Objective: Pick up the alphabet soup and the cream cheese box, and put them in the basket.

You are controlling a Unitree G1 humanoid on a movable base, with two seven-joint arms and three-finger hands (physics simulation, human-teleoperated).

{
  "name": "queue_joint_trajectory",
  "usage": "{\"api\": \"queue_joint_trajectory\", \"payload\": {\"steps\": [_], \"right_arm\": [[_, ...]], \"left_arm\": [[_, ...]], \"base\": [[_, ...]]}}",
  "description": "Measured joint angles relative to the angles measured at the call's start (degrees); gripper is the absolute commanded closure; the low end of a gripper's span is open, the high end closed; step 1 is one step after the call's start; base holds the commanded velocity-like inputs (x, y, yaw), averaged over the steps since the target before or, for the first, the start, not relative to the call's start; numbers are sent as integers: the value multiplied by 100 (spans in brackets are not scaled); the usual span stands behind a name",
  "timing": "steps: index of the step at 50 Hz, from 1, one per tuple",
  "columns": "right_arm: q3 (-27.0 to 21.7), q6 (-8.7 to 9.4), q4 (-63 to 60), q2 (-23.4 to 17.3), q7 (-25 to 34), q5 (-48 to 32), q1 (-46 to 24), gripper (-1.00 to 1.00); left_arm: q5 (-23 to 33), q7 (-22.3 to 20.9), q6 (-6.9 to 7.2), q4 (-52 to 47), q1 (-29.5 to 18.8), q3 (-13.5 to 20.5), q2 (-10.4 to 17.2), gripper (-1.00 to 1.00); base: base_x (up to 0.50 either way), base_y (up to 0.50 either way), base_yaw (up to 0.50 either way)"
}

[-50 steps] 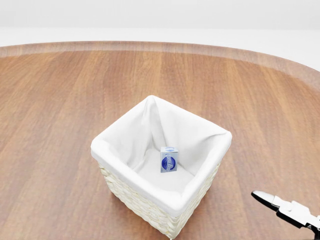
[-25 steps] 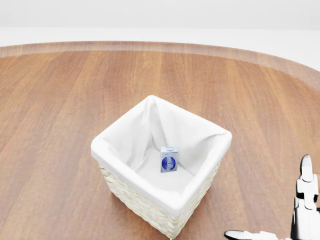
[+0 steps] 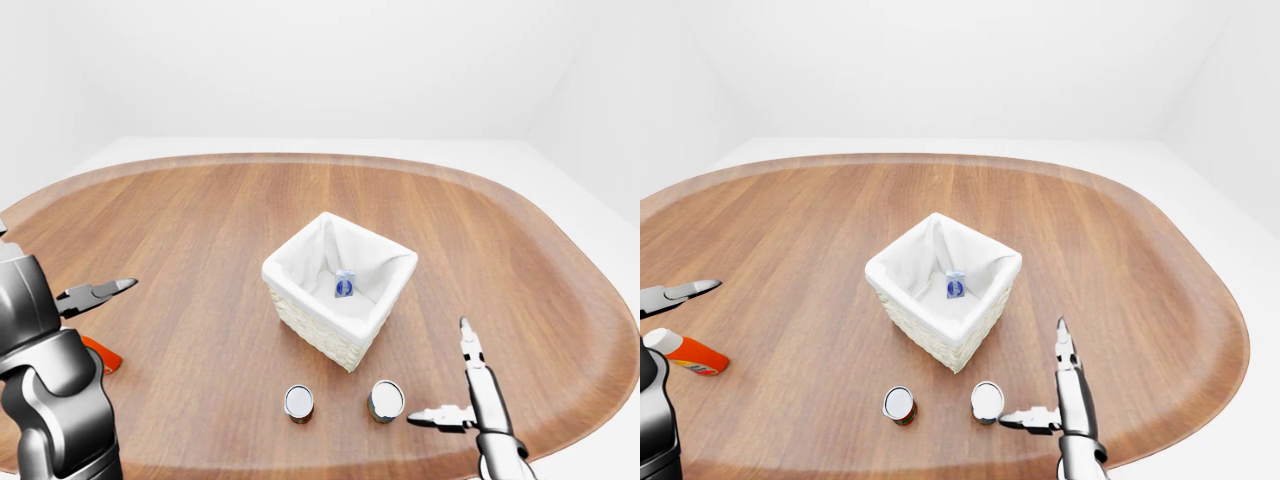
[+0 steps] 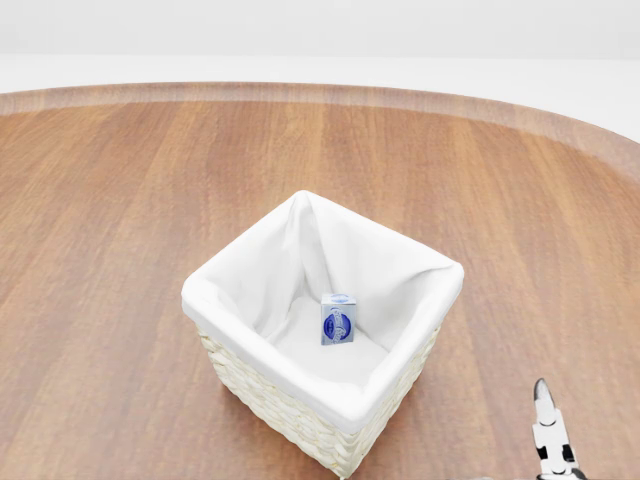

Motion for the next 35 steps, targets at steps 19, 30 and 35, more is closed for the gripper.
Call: {"api": "queue_joint_trajectory", "payload": {"steps": [19,30,35], "right_arm": [[-15,0,187,-21,354,-334,318,-100],[-43,0,119,51,436,-419,377,-100],[-48,0,100,66,450,-432,386,-100]], "left_arm": [[25,9,0,25,-7,-19,3,-100],[36,0,0,29,-9,-27,4,-100],[39,-3,0,29,-10,-28,3,-100]], "base": [[0,0,0],[0,0,0],[0,0,0]]}}
